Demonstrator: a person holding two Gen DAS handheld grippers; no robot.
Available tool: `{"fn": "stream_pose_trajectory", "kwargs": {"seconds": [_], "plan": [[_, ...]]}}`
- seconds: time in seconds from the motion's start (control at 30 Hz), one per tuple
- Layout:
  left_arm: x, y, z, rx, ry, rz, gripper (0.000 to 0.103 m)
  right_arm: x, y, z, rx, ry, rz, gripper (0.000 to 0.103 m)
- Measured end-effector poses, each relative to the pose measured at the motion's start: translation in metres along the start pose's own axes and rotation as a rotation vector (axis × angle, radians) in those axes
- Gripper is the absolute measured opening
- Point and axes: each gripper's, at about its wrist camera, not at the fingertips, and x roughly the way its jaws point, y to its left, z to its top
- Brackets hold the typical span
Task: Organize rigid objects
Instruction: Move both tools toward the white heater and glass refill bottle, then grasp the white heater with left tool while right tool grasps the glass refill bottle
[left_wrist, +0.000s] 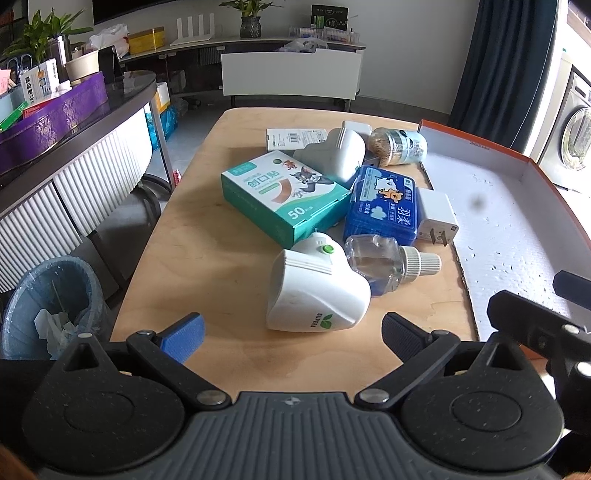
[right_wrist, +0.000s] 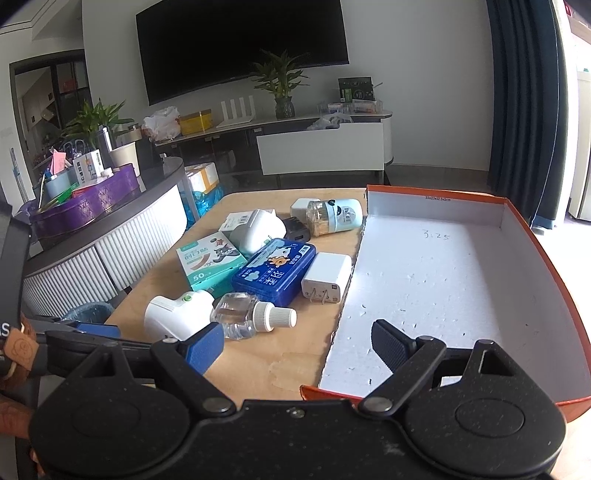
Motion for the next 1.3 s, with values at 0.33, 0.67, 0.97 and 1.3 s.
{"fn": "stream_pose_trajectory", "kwargs": {"seconds": [0.33, 0.67, 0.97, 1.3], "plan": [[0.007, 0.001, 0.001, 0.001, 0.007, -0.006, 0.103, 0.006, -0.001, 0.000, -0.012, 0.033, -0.012, 0.102], [0.020, 0.002, 0.005, 0.025, -0.012, -0.022, 0.103, 0.015, -0.001, -0.002, -0.008, 0.027, -0.012, 0.102], [0.026, 0.004, 0.002, 0.071, -0.082, -0.118, 0.062, 0.028, 0.000, -0.001, -0.020, 0.044, -0.025, 0.102], [0.004, 0.038, 0.008, -0.052, -0.124, -0.059, 0.061, 0.064, 0.024, 0.012, -0.117, 0.078, 0.042, 0.102]]}}
